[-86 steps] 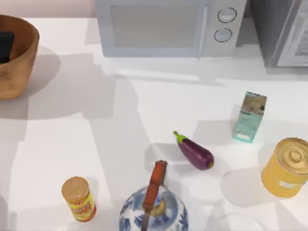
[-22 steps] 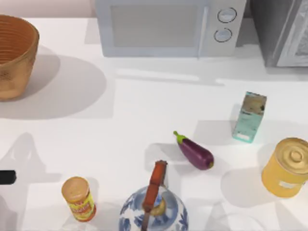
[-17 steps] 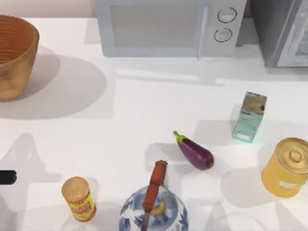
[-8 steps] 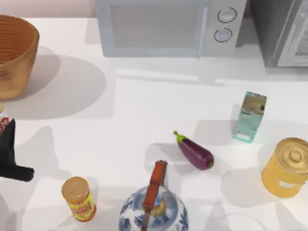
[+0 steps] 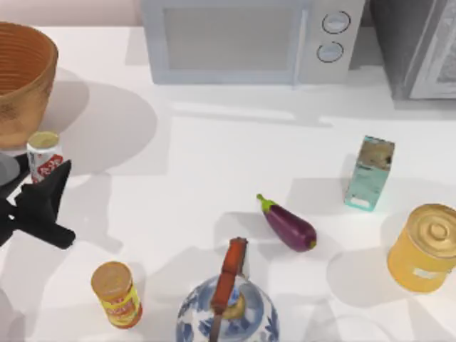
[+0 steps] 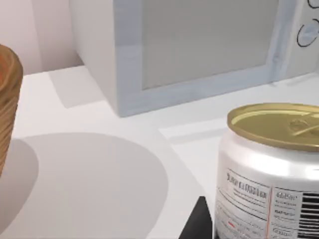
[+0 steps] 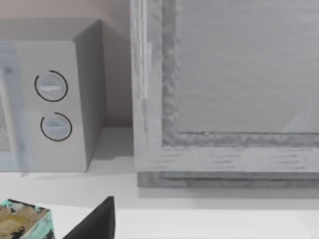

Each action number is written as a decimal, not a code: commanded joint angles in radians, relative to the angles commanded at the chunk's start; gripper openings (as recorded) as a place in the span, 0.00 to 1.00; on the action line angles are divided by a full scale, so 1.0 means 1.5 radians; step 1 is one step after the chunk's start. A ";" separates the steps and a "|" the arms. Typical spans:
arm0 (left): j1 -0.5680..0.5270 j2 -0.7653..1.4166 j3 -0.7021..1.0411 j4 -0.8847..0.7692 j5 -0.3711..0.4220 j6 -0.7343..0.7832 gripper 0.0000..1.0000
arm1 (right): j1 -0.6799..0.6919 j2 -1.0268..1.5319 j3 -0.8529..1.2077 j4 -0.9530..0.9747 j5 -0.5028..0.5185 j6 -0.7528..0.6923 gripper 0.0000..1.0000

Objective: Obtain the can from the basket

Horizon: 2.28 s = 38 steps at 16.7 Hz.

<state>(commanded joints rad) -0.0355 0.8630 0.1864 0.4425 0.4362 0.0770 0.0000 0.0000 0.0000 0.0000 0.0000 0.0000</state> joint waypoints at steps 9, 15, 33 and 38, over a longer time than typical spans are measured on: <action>-0.017 0.312 0.114 0.176 0.169 0.018 0.00 | 0.000 0.000 0.000 0.000 0.000 0.000 1.00; -0.030 0.497 0.201 0.291 0.283 0.023 0.00 | 0.000 0.000 0.000 0.000 0.000 0.000 1.00; -0.046 0.963 0.432 0.561 0.608 0.023 0.00 | 0.000 0.000 0.000 0.000 0.000 0.000 1.00; -0.052 1.051 0.496 0.619 0.693 0.028 0.00 | 0.000 0.000 0.000 0.000 0.000 0.000 1.00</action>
<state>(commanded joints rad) -0.1141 2.4397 0.9300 1.3707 1.4757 0.1194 0.0000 0.0000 0.0000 0.0000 0.0000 0.0000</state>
